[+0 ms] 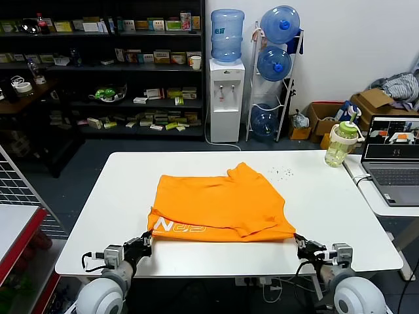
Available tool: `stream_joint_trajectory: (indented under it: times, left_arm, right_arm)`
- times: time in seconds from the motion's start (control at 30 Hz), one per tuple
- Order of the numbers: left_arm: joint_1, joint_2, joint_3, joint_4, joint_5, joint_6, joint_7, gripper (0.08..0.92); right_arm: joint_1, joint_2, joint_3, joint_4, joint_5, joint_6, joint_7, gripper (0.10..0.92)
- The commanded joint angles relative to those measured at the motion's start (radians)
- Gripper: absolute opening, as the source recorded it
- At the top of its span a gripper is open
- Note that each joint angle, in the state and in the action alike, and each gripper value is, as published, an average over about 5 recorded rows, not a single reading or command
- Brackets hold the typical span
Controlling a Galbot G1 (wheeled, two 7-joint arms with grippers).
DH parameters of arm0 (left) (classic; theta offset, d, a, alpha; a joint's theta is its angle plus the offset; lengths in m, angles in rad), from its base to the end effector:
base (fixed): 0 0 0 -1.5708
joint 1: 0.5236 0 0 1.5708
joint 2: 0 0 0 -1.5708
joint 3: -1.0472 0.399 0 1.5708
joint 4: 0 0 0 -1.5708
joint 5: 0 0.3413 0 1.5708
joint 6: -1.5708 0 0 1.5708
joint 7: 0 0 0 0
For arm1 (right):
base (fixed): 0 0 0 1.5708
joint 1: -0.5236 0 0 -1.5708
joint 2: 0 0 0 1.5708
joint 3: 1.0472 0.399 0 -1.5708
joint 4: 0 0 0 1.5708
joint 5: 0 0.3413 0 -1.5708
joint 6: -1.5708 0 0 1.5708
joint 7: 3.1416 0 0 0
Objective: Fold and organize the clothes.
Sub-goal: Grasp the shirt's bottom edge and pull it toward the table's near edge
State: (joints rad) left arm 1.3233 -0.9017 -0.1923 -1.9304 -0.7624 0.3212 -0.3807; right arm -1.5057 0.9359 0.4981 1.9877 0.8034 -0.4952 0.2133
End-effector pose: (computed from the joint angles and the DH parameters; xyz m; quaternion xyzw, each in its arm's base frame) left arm 0.2134 0.0915 -0.3548 -0.0589 -0.9615 0.0190 0.2678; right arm 0.1847 -0.1483 -0.3306 0.0470 -0.9439 -0.0481 0.3233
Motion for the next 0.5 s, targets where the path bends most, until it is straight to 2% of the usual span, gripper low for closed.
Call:
stream_joint_trajectory:
  times: [0.03, 0.33, 0.43, 0.5]
  left_arm:
    - [0.150, 0.056, -0.018, -0.131, -0.047, 0.009, -0.030, 0.091]
    - [0.268, 0.058, -0.063, -0.171, -0.043, 0.025, -0.032, 0.097]
    - [0.276, 0.052, -0.080, -0.168, -0.044, 0.043, -0.026, 0.150]
    - [0.275, 0.050, -0.088, -0.171, -0.045, 0.055, -0.021, 0.208]
  right_arm:
    - [-0.225, -0.011, 0.105, 0.142, 0.028, -0.023, 0.019, 0.124]
    - [-0.274, -0.011, 0.153, 0.157, 0.022, -0.024, 0.026, 0.124]
    - [-0.252, -0.014, 0.153, 0.150, 0.006, -0.029, 0.018, 0.145]
    - [-0.229, -0.019, 0.151, 0.144, -0.007, -0.025, 0.008, 0.190]
